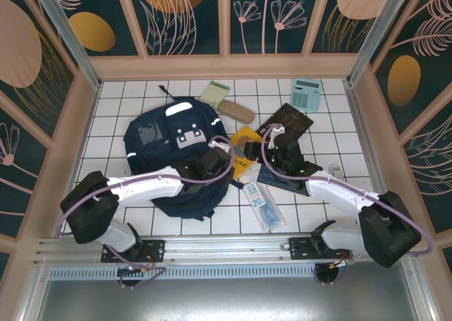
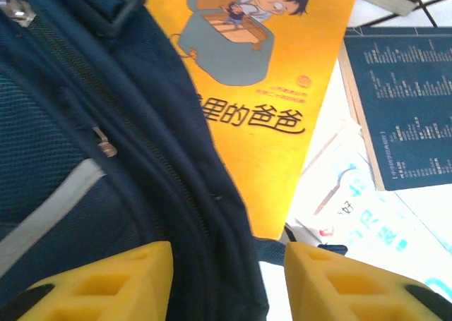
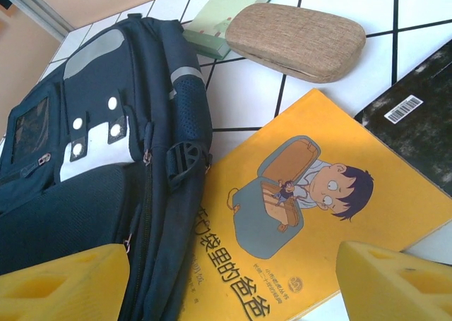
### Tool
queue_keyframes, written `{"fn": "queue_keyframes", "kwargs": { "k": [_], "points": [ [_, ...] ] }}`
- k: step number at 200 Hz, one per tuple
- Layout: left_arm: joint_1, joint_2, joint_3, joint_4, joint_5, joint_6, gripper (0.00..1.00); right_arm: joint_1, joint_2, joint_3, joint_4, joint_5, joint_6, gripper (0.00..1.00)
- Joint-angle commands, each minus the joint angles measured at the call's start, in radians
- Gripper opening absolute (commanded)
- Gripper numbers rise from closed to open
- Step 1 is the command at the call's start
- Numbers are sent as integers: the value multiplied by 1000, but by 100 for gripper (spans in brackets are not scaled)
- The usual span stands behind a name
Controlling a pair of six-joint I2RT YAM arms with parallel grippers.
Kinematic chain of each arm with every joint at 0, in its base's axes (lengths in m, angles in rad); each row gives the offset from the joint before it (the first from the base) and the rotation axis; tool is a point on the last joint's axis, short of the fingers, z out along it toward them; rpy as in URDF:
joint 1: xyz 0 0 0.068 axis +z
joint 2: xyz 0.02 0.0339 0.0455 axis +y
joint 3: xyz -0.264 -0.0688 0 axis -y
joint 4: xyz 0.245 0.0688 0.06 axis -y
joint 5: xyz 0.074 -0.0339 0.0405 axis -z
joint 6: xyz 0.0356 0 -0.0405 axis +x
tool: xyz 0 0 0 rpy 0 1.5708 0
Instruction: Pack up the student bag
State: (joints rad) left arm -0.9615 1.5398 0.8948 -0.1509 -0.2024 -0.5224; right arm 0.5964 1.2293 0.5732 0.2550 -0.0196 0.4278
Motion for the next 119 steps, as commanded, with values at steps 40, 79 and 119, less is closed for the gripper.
{"fn": "queue_keyframes", "kwargs": {
  "k": [40,79,119],
  "points": [
    [-68,162,86,-165,-194,108,46,-9,-17,-26,13,12,-17,79],
    [-90,185,129,-232,-378,82,0,-9,-31,-51,69,-11,0,75],
    [-90,-12,88,-228,-503,56,0,-8,-30,-50,82,-38,1,77]
  ]
}}
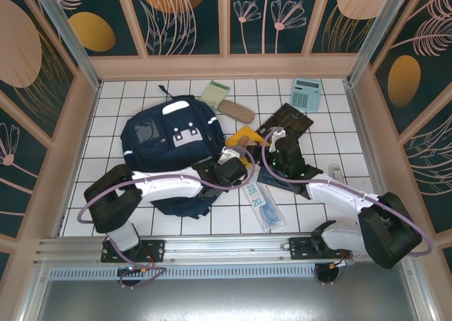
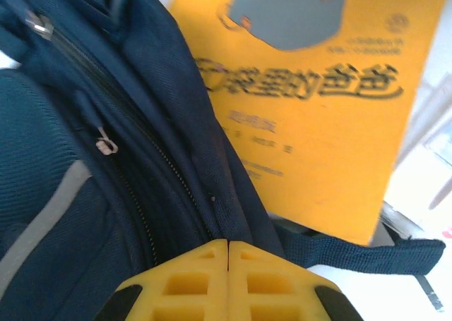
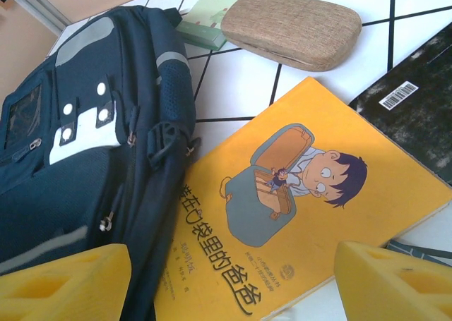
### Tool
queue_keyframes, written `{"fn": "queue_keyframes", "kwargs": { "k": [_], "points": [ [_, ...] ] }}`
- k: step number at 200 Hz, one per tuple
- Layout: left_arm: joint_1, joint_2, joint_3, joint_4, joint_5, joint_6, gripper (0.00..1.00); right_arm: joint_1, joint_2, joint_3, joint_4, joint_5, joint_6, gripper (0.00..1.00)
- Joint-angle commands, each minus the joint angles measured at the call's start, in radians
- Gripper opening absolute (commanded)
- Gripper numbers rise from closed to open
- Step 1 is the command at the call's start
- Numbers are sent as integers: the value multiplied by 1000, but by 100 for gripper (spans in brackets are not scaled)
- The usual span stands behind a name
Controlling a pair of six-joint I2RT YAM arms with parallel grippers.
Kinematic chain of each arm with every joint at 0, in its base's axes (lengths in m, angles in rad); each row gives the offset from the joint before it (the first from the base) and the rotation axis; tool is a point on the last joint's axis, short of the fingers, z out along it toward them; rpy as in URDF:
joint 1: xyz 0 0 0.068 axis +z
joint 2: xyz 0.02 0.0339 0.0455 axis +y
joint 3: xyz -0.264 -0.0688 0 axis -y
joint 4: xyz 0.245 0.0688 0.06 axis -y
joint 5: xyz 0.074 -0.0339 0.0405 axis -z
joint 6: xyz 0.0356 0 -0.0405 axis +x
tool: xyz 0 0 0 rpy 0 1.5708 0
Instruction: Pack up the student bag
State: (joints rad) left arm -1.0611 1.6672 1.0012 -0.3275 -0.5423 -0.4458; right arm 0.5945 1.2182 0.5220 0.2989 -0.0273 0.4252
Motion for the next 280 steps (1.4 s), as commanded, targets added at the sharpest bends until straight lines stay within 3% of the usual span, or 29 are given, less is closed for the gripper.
{"fn": "queue_keyframes", "kwargs": {
  "k": [1,54,76,88,116,127,153,183,221,280],
  "points": [
    [9,-145,-20,-50,-165,-21,0,-6,-17,3,36,-31,3,77],
    [19,-401,-102,19,-178,27,0,16,47,66,65,-148,24,75],
    [36,-469,-127,19,-161,41,0,35,73,80,106,-176,27,70],
    [46,-504,-146,25,-136,42,0,38,100,91,138,-220,24,60],
    [54,-548,-172,38,-97,31,0,46,175,125,165,-256,14,56],
    [53,-533,-171,39,-55,25,0,47,188,133,163,-253,13,55],
    [53,-471,-183,71,30,26,28,45,176,131,135,-194,5,57],
    [54,-357,-164,103,98,24,41,0,123,94,115,-147,18,60],
    [53,-185,-96,114,107,6,44,-101,50,21,131,-168,59,61],
    [53,38,23,-24,-29,-82,46,-148,-13,-33,156,-188,76,61]
  ]
}}
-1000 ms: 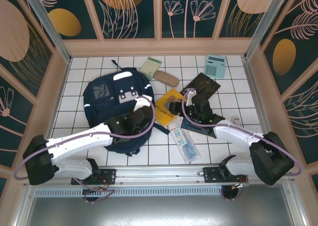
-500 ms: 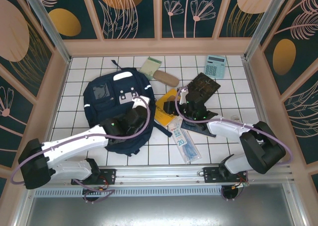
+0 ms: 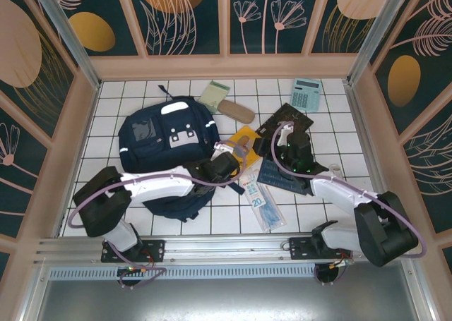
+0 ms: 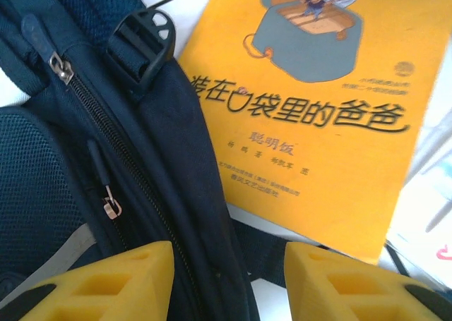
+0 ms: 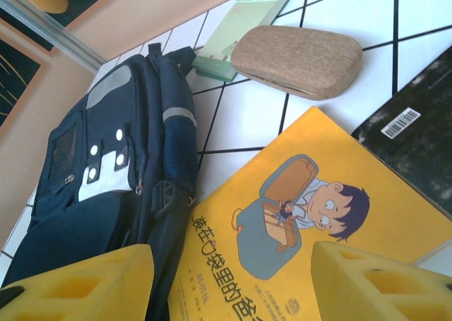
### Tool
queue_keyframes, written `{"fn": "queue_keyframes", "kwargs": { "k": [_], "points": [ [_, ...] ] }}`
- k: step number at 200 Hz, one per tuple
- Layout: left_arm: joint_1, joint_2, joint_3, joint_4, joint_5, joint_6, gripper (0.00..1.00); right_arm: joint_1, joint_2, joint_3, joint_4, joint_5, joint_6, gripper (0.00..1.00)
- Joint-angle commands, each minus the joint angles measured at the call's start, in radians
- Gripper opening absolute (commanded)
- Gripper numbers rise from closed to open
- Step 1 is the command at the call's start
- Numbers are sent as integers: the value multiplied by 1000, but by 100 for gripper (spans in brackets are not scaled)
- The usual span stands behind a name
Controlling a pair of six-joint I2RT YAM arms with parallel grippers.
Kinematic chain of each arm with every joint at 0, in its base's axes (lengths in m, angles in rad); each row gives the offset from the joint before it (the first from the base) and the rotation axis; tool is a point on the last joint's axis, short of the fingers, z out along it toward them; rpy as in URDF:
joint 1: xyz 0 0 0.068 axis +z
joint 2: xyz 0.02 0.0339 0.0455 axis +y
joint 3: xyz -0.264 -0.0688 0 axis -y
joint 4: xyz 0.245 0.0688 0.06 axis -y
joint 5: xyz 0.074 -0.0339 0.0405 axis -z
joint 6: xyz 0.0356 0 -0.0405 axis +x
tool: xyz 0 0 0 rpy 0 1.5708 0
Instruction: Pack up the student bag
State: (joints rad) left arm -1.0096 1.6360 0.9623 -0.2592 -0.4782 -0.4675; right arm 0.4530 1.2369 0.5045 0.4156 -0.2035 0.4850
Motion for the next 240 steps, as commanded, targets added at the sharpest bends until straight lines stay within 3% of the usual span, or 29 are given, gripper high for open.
{"fn": "queue_keyframes", "kwargs": {
  "k": [1,42,58,71,84,106,155,200,240],
  "points": [
    [2,71,65,-97,-97,-63,46,-7,-32,-15,40,-12,17,61],
    [2,202,128,-242,-213,-142,46,-7,-41,-21,46,-24,17,62],
    [2,221,131,-268,-238,-159,40,-7,-42,-21,48,-26,18,62],
    [3,235,135,-289,-265,-174,23,-6,-41,-23,51,-30,18,62],
    [2,233,130,-296,-283,-181,0,-5,-39,-23,54,-35,18,62],
    [2,169,119,-294,-302,-176,0,1,-34,-21,59,-48,15,62],
    [3,-121,80,-246,-276,-46,0,83,-12,-3,121,-92,-51,61],
    [42,-300,22,-209,-245,47,0,177,72,13,307,-78,-146,44],
    [55,-414,-40,-145,-140,104,0,183,253,207,204,-297,-280,38]
  ]
}}
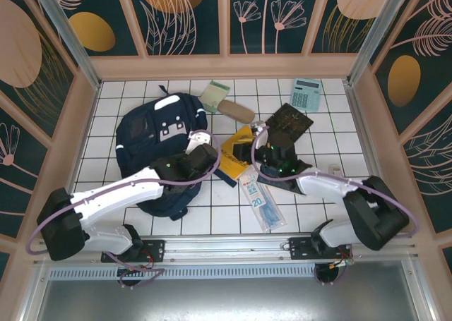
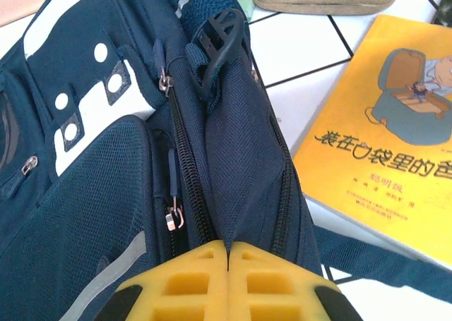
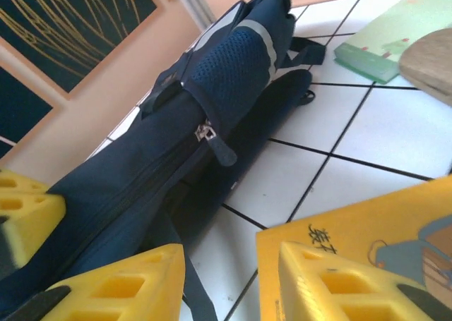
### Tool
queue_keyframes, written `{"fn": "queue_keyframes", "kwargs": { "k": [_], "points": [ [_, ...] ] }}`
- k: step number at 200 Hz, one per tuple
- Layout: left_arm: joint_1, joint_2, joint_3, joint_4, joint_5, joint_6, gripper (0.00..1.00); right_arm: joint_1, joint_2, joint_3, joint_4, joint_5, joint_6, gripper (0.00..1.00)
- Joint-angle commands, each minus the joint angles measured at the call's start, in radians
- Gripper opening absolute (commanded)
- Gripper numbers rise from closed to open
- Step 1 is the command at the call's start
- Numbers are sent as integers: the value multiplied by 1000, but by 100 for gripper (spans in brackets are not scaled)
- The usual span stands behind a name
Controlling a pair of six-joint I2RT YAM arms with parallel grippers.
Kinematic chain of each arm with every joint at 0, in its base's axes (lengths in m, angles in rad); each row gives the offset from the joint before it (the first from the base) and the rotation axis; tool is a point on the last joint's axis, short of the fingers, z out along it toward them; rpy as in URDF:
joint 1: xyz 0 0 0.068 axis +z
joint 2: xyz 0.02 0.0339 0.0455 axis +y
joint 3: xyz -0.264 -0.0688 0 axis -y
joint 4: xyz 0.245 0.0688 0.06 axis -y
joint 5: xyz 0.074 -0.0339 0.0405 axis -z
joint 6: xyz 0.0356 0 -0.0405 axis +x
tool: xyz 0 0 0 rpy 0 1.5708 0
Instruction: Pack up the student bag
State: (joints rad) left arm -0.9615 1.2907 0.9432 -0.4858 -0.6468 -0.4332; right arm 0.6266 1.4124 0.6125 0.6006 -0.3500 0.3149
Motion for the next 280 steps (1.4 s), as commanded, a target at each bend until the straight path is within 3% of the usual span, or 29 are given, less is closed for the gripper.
{"fn": "queue_keyframes", "kwargs": {
  "k": [1,49,97,235,280],
  "points": [
    [8,-71,-21,82,30,70,0,10,82,102,21,-153,-112,38],
    [12,-115,-38,65,47,95,0,34,217,156,105,-250,-189,39],
    [17,-122,-24,58,70,108,0,65,364,207,135,-244,-219,35],
    [18,-120,-20,47,105,96,0,69,550,378,188,-285,-230,38],
    [18,-122,-24,48,99,95,0,68,548,362,191,-279,-227,4]
  ]
}}
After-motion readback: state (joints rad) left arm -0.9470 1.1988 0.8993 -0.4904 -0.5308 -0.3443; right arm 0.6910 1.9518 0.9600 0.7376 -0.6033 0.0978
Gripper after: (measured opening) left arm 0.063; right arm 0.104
